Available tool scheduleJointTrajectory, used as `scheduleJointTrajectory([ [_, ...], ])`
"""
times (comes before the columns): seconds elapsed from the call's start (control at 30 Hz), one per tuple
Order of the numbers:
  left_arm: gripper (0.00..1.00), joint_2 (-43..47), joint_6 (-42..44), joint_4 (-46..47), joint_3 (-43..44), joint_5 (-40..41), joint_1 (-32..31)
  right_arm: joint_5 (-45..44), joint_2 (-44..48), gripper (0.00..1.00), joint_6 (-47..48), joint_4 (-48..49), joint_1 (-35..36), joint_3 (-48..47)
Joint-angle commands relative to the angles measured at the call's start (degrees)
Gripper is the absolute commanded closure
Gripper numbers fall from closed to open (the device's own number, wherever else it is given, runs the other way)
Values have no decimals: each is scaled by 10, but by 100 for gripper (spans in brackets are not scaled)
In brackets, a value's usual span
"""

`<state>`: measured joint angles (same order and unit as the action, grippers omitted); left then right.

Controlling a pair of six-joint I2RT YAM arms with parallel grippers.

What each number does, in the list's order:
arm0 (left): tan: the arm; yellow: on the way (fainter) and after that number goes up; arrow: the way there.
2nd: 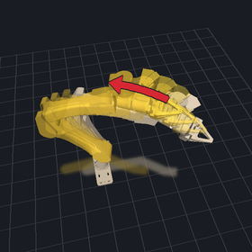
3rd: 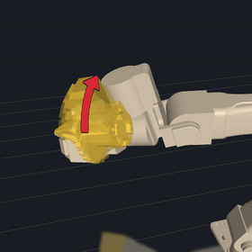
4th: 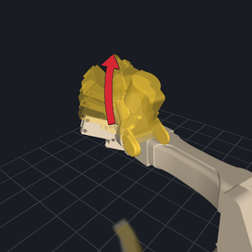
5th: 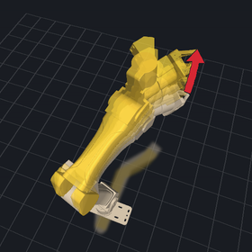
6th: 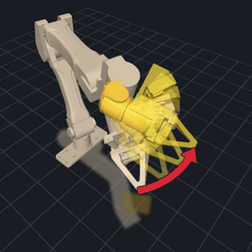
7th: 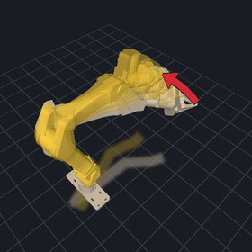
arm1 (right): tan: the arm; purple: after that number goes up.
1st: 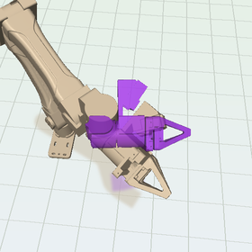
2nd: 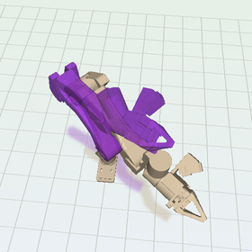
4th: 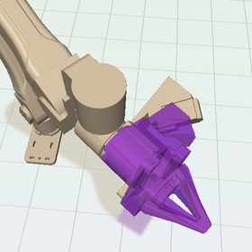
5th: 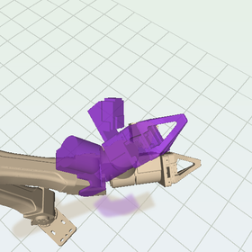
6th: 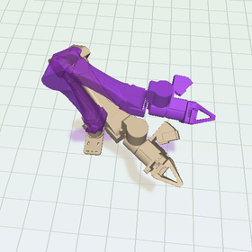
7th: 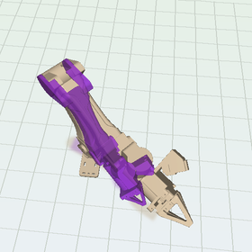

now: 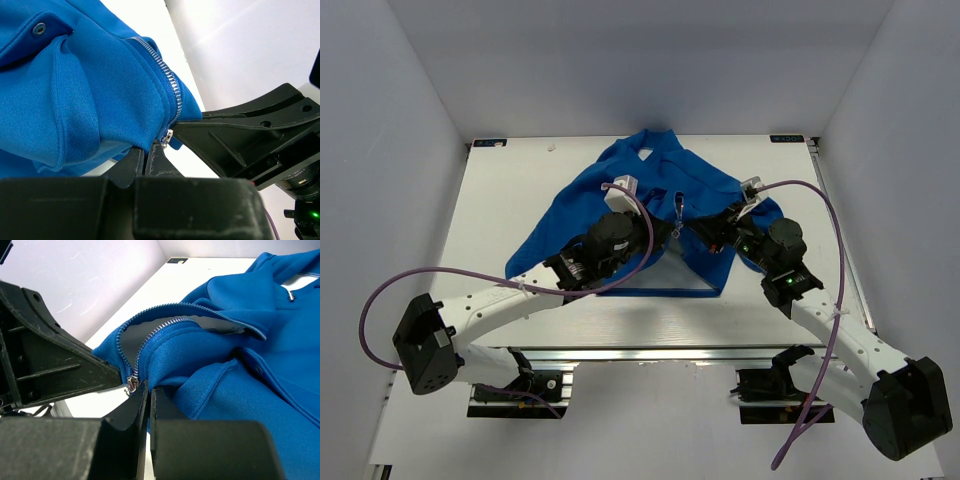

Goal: Zip up the jacket

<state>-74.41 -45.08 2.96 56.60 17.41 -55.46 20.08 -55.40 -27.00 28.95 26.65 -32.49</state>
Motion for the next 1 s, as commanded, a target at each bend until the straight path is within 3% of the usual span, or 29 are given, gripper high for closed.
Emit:
scheduleJointTrajectory([
  [0.0,100,2,-8,13,-4,-26,-2,-20,9,100,-12,48,4,-7],
  [0.2,100,-6,-14,6,-10,-21,-2,-30,13,100,-15,21,23,-18],
  [0.43,100,-15,2,-16,-10,3,-2,-57,13,100,-24,-140,32,-74],
  [0.6,100,-17,36,2,-18,-20,-2,-68,14,100,-23,-188,32,-91],
  [0.97,100,1,55,16,-40,-71,-2,-72,10,100,-15,-172,32,-80],
])
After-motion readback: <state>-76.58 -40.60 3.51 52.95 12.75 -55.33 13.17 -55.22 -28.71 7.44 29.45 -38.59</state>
